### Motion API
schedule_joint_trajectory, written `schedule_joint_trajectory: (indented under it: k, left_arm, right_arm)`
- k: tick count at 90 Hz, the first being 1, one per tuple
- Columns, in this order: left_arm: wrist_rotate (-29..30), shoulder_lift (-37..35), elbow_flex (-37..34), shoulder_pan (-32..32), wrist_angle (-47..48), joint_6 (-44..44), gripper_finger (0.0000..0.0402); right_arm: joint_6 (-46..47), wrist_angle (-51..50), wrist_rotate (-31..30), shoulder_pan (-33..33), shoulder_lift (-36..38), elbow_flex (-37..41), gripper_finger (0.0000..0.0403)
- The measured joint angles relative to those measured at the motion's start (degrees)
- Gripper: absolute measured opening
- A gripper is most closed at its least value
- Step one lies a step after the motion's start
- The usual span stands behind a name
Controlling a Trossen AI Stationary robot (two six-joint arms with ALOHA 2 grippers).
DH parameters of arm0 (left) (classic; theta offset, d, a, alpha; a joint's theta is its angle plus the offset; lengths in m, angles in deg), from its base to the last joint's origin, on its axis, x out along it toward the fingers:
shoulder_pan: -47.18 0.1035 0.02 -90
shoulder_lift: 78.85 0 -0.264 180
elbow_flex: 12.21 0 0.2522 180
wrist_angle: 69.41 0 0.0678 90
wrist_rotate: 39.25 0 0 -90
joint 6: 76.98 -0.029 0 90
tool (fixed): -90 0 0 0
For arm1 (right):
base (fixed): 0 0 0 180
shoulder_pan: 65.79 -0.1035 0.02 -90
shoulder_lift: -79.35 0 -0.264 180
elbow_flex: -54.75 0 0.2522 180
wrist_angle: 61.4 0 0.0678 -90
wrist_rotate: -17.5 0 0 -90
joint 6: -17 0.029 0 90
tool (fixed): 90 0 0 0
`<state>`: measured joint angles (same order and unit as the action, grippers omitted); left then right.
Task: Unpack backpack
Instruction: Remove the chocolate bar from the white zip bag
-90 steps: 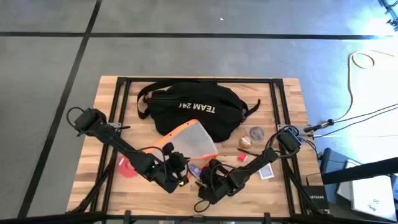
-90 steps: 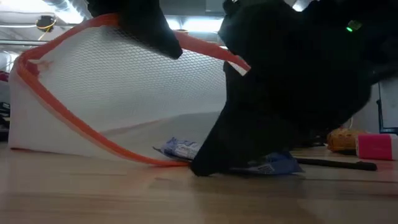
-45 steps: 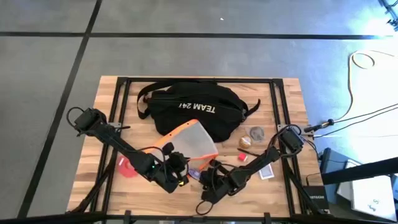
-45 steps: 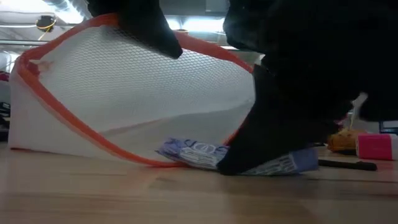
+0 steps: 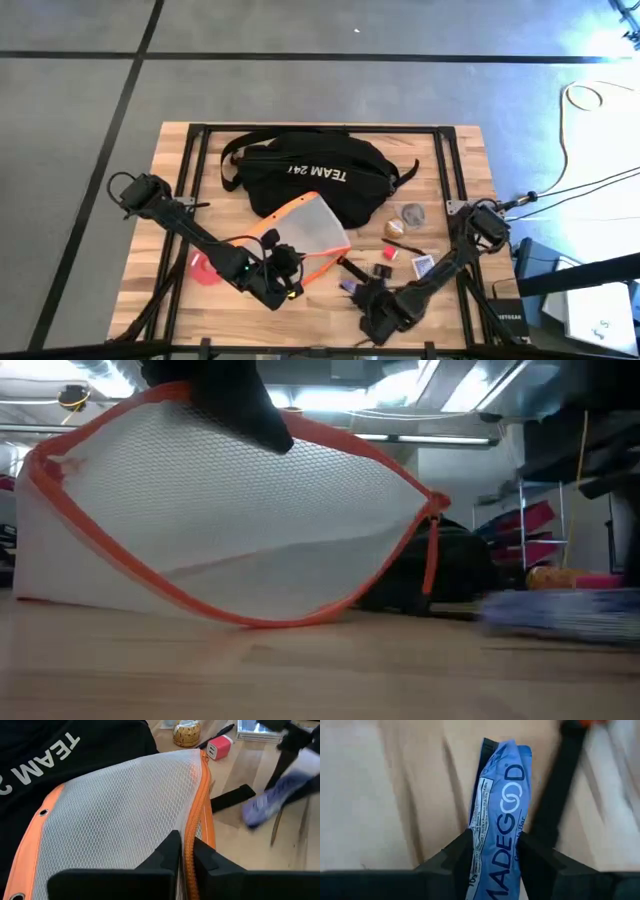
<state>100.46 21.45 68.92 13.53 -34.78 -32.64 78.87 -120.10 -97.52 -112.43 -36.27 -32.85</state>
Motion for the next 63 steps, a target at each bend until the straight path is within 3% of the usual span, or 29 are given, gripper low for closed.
schedule_joint_trajectory:
  k: [40,63]
  left_arm:
    - [0.0,0.0,0.0,0.0,-0.1,0.0,0.0]
    - [0.0,0.0,0.0,0.0,-0.1,0.0,0.0]
  right_arm:
    - [36.4,-27.4,2.5,-13.4,0.2,-0.1,0.0123]
    - [46.5,-29.7,5.2,-15.3,0.3,-0.2,0.0123]
